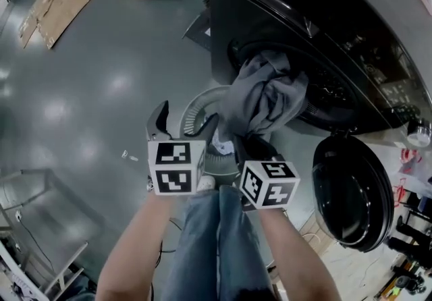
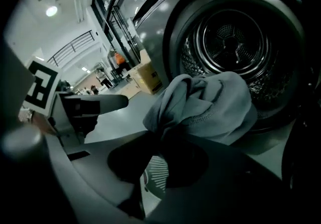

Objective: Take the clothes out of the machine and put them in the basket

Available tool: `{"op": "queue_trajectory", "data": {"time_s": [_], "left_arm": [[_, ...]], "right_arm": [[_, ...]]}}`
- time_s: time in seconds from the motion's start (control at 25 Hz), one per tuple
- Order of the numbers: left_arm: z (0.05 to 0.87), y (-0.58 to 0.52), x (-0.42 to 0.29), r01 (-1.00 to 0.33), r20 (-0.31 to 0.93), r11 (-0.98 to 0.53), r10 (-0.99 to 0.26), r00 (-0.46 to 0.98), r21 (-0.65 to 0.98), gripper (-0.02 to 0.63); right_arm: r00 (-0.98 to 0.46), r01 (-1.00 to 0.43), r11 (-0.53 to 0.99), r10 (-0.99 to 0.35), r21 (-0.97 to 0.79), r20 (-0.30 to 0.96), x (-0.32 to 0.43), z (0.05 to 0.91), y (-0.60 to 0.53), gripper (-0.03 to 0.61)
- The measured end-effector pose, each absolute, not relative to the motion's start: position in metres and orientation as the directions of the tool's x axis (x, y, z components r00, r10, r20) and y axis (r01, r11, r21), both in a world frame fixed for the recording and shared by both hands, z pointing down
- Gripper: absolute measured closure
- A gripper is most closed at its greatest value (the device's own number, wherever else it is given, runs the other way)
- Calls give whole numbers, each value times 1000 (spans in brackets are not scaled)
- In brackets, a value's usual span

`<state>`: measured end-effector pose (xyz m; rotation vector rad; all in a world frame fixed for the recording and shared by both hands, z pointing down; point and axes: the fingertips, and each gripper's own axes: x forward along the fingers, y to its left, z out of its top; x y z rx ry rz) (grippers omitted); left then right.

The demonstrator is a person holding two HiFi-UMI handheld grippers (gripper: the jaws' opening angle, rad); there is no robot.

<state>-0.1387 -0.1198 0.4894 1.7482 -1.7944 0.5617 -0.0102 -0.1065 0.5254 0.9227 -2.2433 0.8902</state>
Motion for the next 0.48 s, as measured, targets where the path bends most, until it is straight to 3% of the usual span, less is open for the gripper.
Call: {"op": "queue_trajectory", "data": {"time_s": [0.48], "left_arm": [[508, -99, -155, -990, 676, 107, -737, -16, 93, 141]], "right_arm": [[-611, -740, 498, -217, -453, 761, -19, 580, -64, 504]]}}
